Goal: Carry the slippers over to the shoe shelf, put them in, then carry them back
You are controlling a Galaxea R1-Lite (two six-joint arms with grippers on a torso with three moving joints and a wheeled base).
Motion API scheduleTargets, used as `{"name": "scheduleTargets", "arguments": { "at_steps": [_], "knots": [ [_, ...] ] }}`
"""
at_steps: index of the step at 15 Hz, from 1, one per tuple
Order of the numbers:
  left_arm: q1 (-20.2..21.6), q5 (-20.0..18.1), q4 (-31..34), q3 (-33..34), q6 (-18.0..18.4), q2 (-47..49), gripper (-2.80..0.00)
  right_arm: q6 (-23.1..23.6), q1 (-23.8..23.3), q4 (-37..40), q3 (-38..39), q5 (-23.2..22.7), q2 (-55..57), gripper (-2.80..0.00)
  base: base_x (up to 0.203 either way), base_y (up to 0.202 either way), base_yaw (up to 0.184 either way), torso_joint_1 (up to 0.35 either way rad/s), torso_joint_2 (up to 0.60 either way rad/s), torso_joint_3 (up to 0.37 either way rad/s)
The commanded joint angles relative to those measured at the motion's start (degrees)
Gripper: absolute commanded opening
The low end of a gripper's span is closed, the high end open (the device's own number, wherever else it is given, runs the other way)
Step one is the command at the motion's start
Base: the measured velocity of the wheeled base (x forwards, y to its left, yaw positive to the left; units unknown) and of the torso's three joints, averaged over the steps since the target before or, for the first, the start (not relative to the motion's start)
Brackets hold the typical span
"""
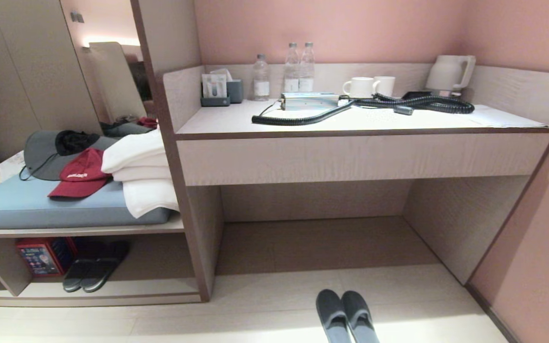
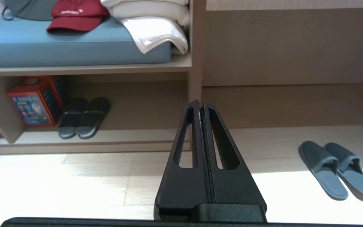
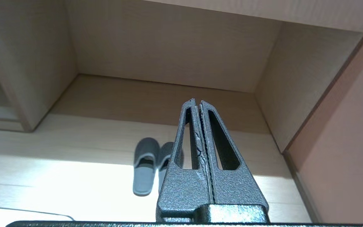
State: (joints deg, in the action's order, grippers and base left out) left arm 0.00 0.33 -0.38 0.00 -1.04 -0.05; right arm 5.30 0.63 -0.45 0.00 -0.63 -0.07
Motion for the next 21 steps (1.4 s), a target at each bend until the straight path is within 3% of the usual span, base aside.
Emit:
{"name": "scheduleTargets", "arguments": {
  "at_steps": [1,21],
  "knots": [
    [0.0,0.0,-0.1,0.0,0.0,0.0,-2.80,0.1,0.1,0.0,0.0,-0.1,0.1,-2.80,0.000,0.196,-0.002,-0.002,0.01,0.004],
    [0.0,0.0,-0.1,0.0,0.0,0.0,-2.80,0.1,0.1,0.0,0.0,-0.1,0.1,-2.80,0.000,0.196,-0.002,0.002,0.00,0.003]
  ]
}}
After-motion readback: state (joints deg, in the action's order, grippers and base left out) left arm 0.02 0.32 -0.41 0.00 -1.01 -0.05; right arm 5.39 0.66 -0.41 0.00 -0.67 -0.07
